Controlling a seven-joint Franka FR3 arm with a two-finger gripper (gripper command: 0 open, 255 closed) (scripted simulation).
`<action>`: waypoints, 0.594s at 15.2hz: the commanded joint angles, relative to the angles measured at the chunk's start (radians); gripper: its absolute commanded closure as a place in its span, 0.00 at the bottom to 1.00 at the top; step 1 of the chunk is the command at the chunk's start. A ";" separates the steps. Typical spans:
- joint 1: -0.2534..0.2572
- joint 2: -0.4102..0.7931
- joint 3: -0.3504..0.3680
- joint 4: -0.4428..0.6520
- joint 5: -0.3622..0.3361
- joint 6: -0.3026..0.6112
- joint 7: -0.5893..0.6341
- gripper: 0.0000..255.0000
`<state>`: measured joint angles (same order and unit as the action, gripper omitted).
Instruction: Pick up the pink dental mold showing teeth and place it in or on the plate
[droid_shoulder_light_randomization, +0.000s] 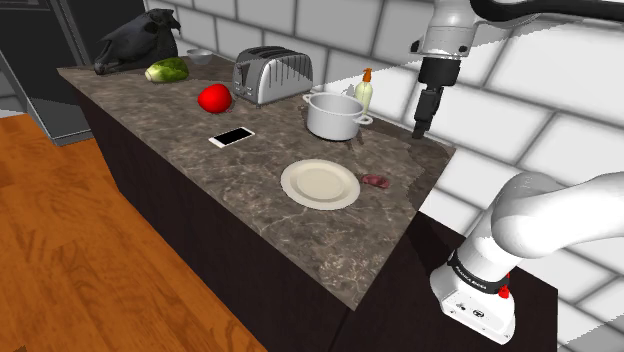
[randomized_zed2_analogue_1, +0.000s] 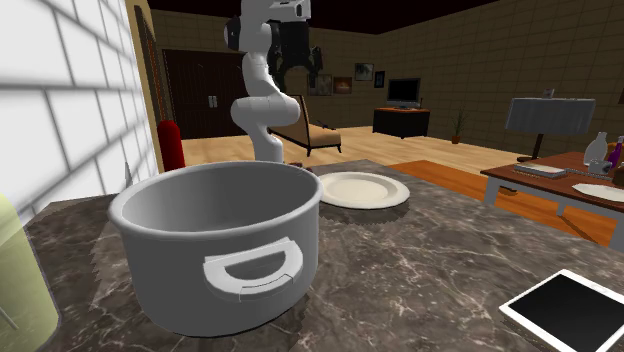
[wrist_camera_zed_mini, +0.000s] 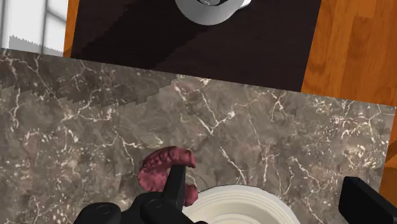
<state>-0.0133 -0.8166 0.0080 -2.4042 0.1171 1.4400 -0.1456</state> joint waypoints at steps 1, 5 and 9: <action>0.000 0.000 0.000 0.000 0.000 0.000 0.000 0.00; -0.038 -0.104 0.129 -0.194 -0.024 0.196 0.162 0.00; -0.075 -0.158 0.275 -0.357 -0.043 0.393 0.339 0.00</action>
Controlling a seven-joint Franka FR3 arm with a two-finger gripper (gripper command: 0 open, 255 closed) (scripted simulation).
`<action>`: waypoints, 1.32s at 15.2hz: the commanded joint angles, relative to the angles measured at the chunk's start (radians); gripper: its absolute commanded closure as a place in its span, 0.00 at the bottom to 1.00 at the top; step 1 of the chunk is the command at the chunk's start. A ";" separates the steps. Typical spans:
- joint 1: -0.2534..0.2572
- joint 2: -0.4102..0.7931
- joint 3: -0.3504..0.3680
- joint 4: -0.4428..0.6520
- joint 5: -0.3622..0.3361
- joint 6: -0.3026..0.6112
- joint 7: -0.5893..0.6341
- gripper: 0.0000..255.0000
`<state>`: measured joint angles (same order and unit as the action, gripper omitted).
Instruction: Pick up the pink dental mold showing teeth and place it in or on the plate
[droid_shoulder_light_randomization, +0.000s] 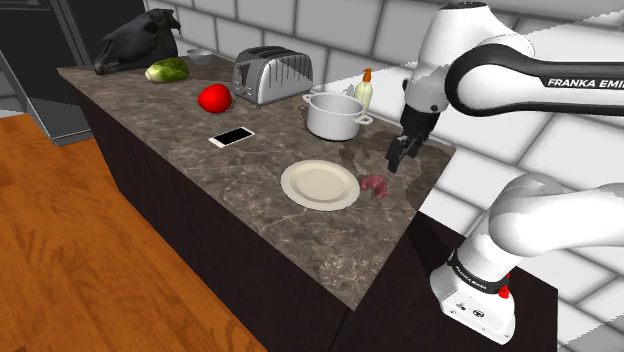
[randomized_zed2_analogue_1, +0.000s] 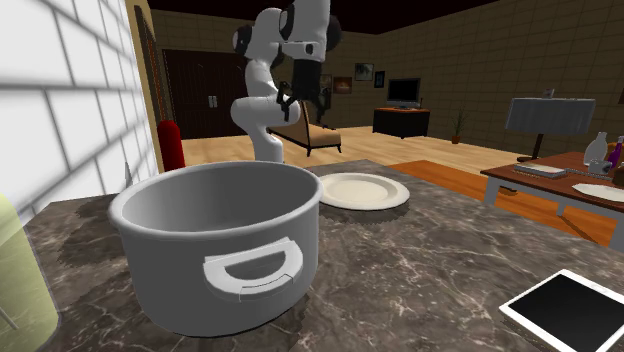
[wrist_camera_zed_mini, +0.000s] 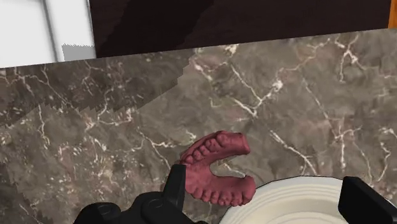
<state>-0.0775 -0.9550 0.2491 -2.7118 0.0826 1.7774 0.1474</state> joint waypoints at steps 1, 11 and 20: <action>-0.022 -0.023 0.074 -0.085 -0.013 0.105 0.094 0.00; -0.160 0.087 0.357 -0.266 -0.068 0.482 0.414 0.00; -0.190 0.131 0.372 -0.292 -0.079 0.557 0.423 0.00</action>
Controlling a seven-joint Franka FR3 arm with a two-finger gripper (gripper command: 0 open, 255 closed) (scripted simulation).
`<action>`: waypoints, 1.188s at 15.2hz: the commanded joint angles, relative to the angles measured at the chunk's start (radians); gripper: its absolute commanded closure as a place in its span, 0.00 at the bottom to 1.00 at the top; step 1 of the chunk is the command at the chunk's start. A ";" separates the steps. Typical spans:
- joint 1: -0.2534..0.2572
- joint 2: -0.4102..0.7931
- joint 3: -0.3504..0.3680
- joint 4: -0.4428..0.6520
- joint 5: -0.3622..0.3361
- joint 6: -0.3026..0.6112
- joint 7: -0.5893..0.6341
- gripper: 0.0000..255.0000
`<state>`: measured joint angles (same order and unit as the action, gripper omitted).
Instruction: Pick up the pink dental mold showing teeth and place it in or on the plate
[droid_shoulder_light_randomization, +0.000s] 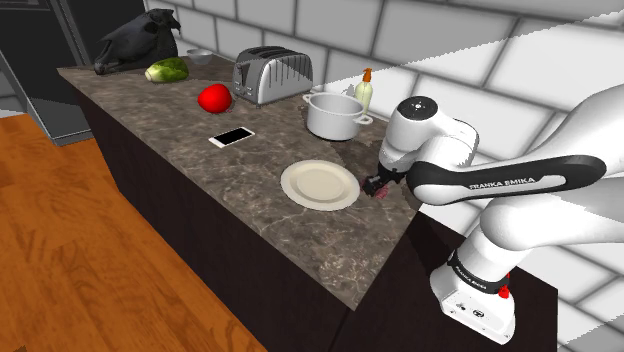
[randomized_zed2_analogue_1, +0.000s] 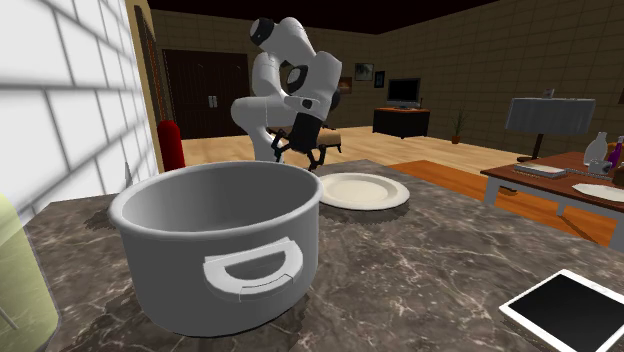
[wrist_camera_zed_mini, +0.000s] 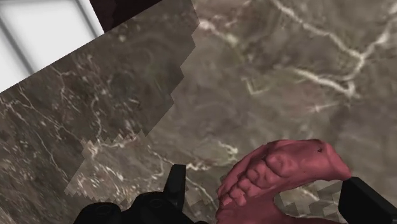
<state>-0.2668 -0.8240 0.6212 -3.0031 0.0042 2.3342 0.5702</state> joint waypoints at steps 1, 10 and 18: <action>0.000 0.000 0.000 0.000 0.000 0.001 0.000 0.00; 0.000 0.000 0.000 -0.001 0.000 0.001 0.000 1.00; 0.016 -0.068 -0.048 0.045 -0.004 -0.108 -0.044 1.00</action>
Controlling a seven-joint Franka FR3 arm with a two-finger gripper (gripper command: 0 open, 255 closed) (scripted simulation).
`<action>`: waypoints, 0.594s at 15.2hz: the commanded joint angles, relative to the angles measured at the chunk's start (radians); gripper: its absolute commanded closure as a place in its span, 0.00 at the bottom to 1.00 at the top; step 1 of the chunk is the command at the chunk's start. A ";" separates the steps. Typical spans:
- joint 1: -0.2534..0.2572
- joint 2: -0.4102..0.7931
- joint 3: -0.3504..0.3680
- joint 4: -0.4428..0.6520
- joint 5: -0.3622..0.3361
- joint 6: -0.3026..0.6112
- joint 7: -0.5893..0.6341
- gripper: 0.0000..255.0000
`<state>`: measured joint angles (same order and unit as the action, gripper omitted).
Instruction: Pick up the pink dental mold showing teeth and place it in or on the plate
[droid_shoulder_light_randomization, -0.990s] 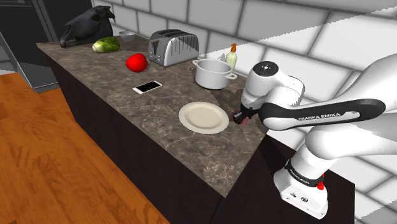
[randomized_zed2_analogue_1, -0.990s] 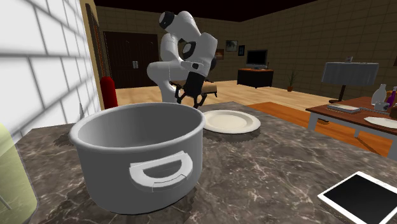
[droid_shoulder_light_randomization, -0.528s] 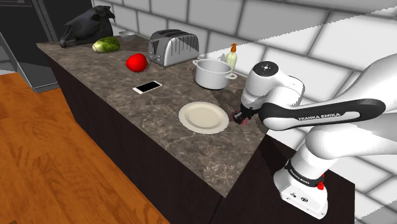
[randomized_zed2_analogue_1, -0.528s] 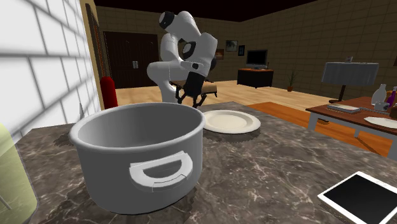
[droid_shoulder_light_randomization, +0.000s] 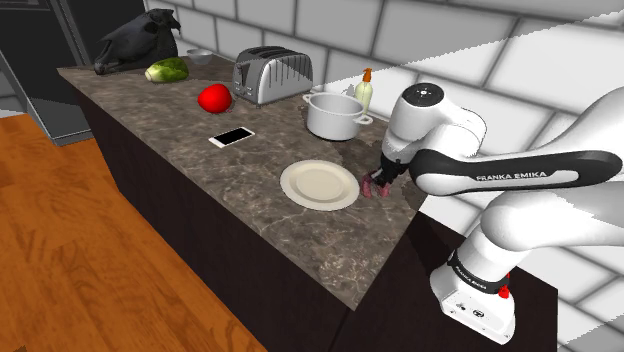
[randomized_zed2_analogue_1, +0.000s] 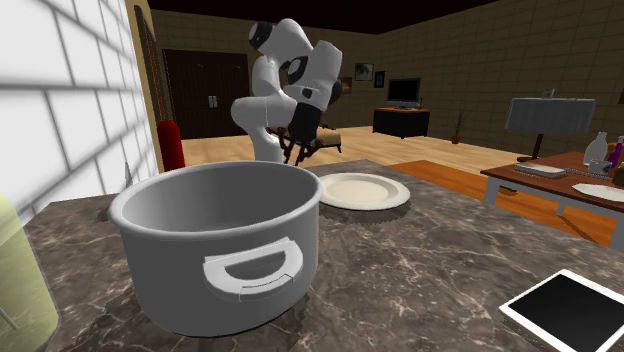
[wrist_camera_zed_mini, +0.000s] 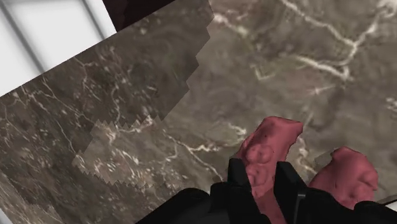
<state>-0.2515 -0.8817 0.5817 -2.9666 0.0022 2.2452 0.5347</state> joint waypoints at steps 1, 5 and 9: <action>0.002 -0.019 -0.015 0.017 -0.003 -0.036 -0.015 1.00; 0.005 -0.052 -0.041 0.054 -0.010 -0.101 -0.039 1.00; -0.220 0.185 0.134 0.262 0.019 -0.211 0.289 0.00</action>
<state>-0.3770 -0.7909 0.6482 -2.7944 0.0113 2.0907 0.6635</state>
